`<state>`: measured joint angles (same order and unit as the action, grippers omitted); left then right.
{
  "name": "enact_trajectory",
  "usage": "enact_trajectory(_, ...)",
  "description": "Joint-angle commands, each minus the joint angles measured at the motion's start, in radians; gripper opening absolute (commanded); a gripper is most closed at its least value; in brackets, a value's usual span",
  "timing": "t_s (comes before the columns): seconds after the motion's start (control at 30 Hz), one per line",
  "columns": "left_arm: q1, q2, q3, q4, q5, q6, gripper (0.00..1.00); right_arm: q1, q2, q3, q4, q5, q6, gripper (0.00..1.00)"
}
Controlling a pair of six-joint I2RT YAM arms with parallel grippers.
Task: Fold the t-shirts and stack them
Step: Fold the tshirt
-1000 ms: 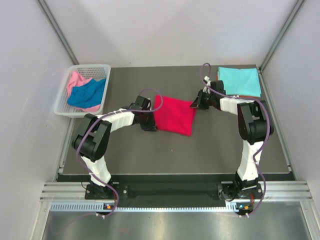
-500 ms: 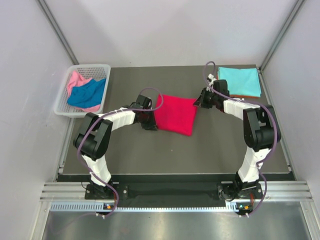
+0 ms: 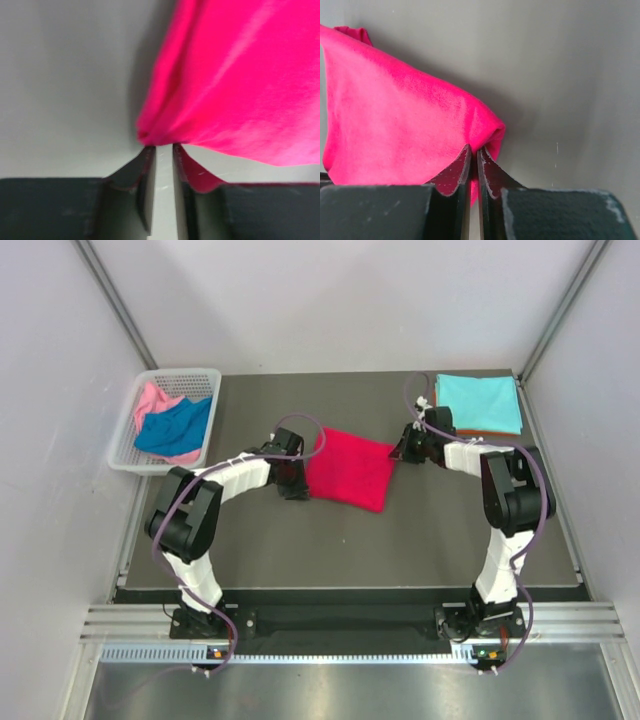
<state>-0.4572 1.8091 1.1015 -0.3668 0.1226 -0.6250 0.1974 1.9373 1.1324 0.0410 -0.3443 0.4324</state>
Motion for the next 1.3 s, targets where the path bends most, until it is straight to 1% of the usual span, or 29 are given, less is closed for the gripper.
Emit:
enact_trajectory(0.0, 0.005, -0.07, 0.055, -0.122, -0.113, 0.028, 0.26, -0.019, -0.027, 0.035, 0.03, 0.044, 0.006, 0.06)
enact_trajectory(0.03, 0.005, -0.079, 0.09, -0.15, -0.144, 0.036, 0.28, -0.018, -0.035, 0.035, 0.022, 0.048, 0.008, 0.07)
enact_trajectory(0.07, 0.005, -0.091, 0.106, -0.159, -0.149, 0.038, 0.32, -0.019, -0.047, 0.035, 0.014, 0.05, 0.012, 0.08)
enact_trajectory(0.1, 0.005, -0.096, 0.124, -0.161, -0.15, 0.039, 0.34, -0.018, -0.055, 0.04, 0.005, 0.05, 0.015, 0.1)
enact_trajectory(0.13, 0.005, -0.097, 0.136, -0.162, -0.149, 0.044, 0.35, -0.019, -0.06, 0.041, -0.007, 0.054, 0.023, 0.19)
enact_trajectory(0.2, 0.005, -0.094, 0.169, -0.133, -0.071, 0.047, 0.36, -0.019, -0.093, 0.033, -0.038, 0.065, 0.045, 0.27)
enact_trajectory(0.27, 0.005, -0.077, 0.176, -0.066, 0.011, 0.045, 0.35, -0.019, -0.142, 0.021, -0.079, 0.068, 0.072, 0.33)
enact_trajectory(0.33, 0.005, -0.056, 0.193, -0.035, 0.086, 0.035, 0.35, -0.018, -0.172, 0.01, -0.099, 0.041, 0.091, 0.36)
enact_trajectory(0.43, 0.003, -0.008, 0.21, 0.017, 0.14, 0.021, 0.35, 0.008, -0.222, 0.015, -0.161, 0.013, 0.111, 0.39)
enact_trajectory(0.5, 0.003, 0.035, 0.227, 0.045, 0.166, 0.016, 0.35, 0.048, -0.261, -0.005, -0.164, -0.01, 0.114, 0.38)
enact_trajectory(0.57, 0.005, 0.08, 0.245, 0.051, 0.176, 0.013, 0.34, 0.089, -0.291, -0.029, -0.142, -0.051, 0.126, 0.31)
enact_trajectory(0.6, 0.005, 0.096, 0.257, 0.045, 0.172, 0.011, 0.34, 0.102, -0.297, -0.06, -0.124, -0.073, 0.129, 0.29)
enact_trajectory(0.63, 0.005, 0.108, 0.276, 0.039, 0.157, 0.013, 0.34, 0.117, -0.301, -0.072, -0.09, -0.115, 0.135, 0.23)
enact_trajectory(0.7, 0.005, 0.137, 0.287, 0.034, 0.137, 0.019, 0.34, 0.16, -0.294, -0.112, -0.049, -0.157, 0.143, 0.2)
enact_trajectory(0.73, 0.005, 0.144, 0.288, 0.037, 0.114, 0.025, 0.34, 0.175, -0.288, -0.124, -0.002, -0.198, 0.141, 0.18)
enact_trajectory(0.77, 0.005, 0.16, 0.29, 0.031, 0.095, 0.028, 0.34, 0.2, -0.261, -0.135, 0.019, -0.215, 0.137, 0.18)
enact_trajectory(0.83, 0.003, 0.171, 0.287, 0.005, 0.052, 0.033, 0.34, 0.209, -0.229, -0.181, 0.045, -0.22, 0.138, 0.17)
enact_trajectory(0.87, 0.003, 0.179, 0.265, 0.002, 0.001, 0.028, 0.34, 0.206, -0.197, -0.198, 0.057, -0.216, 0.129, 0.16)
enact_trajectory(1.0, 0.005, 0.182, 0.228, -0.001, -0.063, 0.025, 0.33, 0.159, -0.144, -0.285, 0.088, -0.203, 0.105, 0.14)
enact_trajectory(1.1, 0.005, 0.182, 0.267, -0.03, -0.075, 0.028, 0.33, 0.149, -0.159, -0.274, 0.04, -0.206, 0.071, 0.13)
enact_trajectory(1.27, 0.005, 0.165, 0.405, -0.11, -0.092, 0.062, 0.34, 0.163, -0.256, -0.206, -0.026, -0.222, 0.077, 0.13)
